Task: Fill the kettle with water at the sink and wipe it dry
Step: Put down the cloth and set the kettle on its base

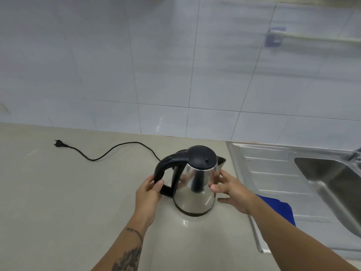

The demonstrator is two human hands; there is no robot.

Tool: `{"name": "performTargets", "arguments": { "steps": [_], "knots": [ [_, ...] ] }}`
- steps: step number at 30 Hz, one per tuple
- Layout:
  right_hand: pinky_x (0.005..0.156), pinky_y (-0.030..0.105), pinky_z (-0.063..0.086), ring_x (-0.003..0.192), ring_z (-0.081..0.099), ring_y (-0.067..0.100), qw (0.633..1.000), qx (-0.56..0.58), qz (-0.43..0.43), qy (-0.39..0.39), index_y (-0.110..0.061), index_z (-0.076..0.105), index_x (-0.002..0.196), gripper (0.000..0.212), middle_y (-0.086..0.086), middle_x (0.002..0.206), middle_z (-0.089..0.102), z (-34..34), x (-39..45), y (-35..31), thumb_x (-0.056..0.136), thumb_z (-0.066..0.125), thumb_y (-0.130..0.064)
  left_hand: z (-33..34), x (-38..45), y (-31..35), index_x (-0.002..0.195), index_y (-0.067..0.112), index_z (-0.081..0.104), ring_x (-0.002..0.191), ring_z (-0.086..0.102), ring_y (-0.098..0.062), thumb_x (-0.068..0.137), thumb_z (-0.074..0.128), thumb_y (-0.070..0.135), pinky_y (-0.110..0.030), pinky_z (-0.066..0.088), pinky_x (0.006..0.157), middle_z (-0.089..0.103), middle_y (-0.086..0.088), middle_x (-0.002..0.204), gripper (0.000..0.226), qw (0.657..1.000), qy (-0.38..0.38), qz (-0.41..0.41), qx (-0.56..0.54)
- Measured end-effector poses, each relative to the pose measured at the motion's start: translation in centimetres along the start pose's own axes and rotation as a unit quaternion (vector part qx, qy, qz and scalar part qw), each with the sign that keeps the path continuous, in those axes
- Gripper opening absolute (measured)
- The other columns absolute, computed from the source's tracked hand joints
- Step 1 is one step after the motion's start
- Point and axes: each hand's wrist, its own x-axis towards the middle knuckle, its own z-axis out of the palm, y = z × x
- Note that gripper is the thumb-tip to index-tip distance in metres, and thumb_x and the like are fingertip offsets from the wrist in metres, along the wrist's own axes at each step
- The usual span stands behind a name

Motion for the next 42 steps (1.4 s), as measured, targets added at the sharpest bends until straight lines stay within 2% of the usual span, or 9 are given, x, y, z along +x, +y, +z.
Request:
{"name": "performTargets", "arguments": {
  "steps": [4, 10, 13, 16, 19, 25, 31, 34, 42],
  "knots": [
    [0.100, 0.050, 0.047, 0.114, 0.063, 0.018, 0.998, 0.030, -0.029, 0.038, -0.035, 0.055, 0.138, 0.064, -0.003, 0.131, 0.063, 0.9, -0.3, 0.1, 0.087, 0.072, 0.000, -0.9, 1.0, 0.5, 0.116, 0.019, 0.068, 0.099, 0.069, -0.021, 0.094, 0.062, 0.007, -0.031, 0.053, 0.086, 0.074, -0.007, 0.104, 0.026, 1.000, -0.014, 0.013, -0.007],
    [0.086, 0.042, 0.051, 0.092, 0.068, 0.020, 0.994, 0.023, -0.088, 0.060, -0.028, 0.065, 0.121, 0.050, -0.005, 0.110, 0.066, 0.5, -0.5, -2.8, 0.076, 0.077, -0.009, -0.5, 4.0, 3.4, 0.121, 0.016, 0.068, 0.105, 0.069, -0.027, 0.095, 0.062, 0.008, -0.041, 0.055, 0.093, 0.073, -0.010, 0.107, 0.028, 0.998, -0.057, 0.020, -0.010],
    [0.087, 0.044, 0.052, 0.084, 0.065, 0.022, 0.992, 0.028, -0.099, 0.077, -0.016, 0.064, 0.116, 0.034, -0.004, 0.103, 0.066, 0.2, 0.3, -4.8, 0.086, 0.071, -0.002, 0.4, 5.7, 5.2, 0.128, 0.011, 0.063, 0.109, 0.068, -0.031, 0.096, 0.060, 0.008, -0.039, 0.056, 0.087, 0.071, -0.016, 0.114, 0.032, 0.997, -0.067, 0.013, -0.022],
    [0.089, 0.046, 0.052, 0.085, 0.067, 0.024, 0.990, 0.034, -0.105, 0.086, -0.019, 0.065, 0.115, 0.033, -0.003, 0.106, 0.067, 0.1, 1.6, -6.5, 0.088, 0.069, -0.001, 1.6, 7.4, 6.9, 0.118, 0.017, 0.066, 0.109, 0.068, -0.031, 0.097, 0.058, 0.008, -0.036, 0.056, 0.084, 0.072, -0.011, 0.109, 0.025, 0.996, -0.076, 0.020, -0.031],
    [0.092, 0.049, 0.052, 0.083, 0.065, 0.025, 0.990, 0.042, -0.106, 0.088, -0.014, 0.063, 0.111, 0.028, 0.000, 0.104, 0.067, 0.0, 3.4, -7.5, 0.088, 0.068, 0.001, 2.6, 9.0, 8.1, 0.126, 0.015, 0.064, 0.109, 0.067, -0.028, 0.097, 0.057, 0.008, -0.033, 0.055, 0.082, 0.072, -0.006, 0.109, 0.030, 0.996, -0.072, 0.020, -0.040],
    [0.086, 0.041, 0.051, 0.082, 0.067, 0.020, 0.986, 0.085, -0.106, 0.097, -0.005, 0.060, 0.119, 0.038, -0.002, 0.096, 0.069, 0.2, 7.2, -8.1, 0.084, 0.066, 0.010, 4.0, 12.4, 8.6, 0.119, 0.022, 0.067, 0.117, 0.063, -0.026, 0.098, 0.055, 0.009, -0.039, 0.049, 0.100, 0.069, -0.006, 0.121, 0.028, 0.997, -0.055, 0.016, -0.046],
    [0.086, 0.038, 0.051, 0.086, 0.070, 0.015, 0.986, 0.085, -0.102, 0.098, -0.017, 0.061, 0.096, 0.034, -0.006, 0.094, 0.066, -0.2, 10.3, -7.8, 0.082, 0.068, 0.012, 5.1, 15.3, 7.6, 0.104, 0.029, 0.071, 0.119, 0.061, -0.026, 0.097, 0.054, 0.008, -0.041, 0.047, 0.104, 0.069, -0.005, 0.122, 0.027, 0.998, -0.045, -0.001, -0.045],
    [0.084, 0.035, 0.051, 0.084, 0.070, 0.012, 0.987, 0.082, -0.098, 0.098, -0.021, 0.060, 0.089, 0.035, -0.009, 0.091, 0.065, -0.6, 11.6, -7.6, 0.080, 0.069, 0.011, 5.4, 16.1, 7.0, 0.111, 0.026, 0.069, 0.120, 0.061, -0.027, 0.097, 0.053, 0.007, -0.038, 0.049, 0.101, 0.068, -0.006, 0.123, 0.029, 0.998, -0.039, -0.010, -0.057],
    [0.085, 0.035, 0.050, 0.088, 0.068, 0.015, 0.986, 0.086, -0.106, 0.095, -0.018, 0.061, 0.100, 0.037, -0.013, 0.092, 0.068, 0.0, 12.4, -7.7, 0.078, 0.072, 0.010, 5.0, 16.8, 6.2, 0.122, 0.022, 0.065, 0.119, 0.061, -0.027, 0.099, 0.051, 0.007, -0.040, 0.046, 0.104, 0.067, -0.009, 0.125, 0.030, 0.998, -0.023, -0.016, -0.061]
  ]
}}
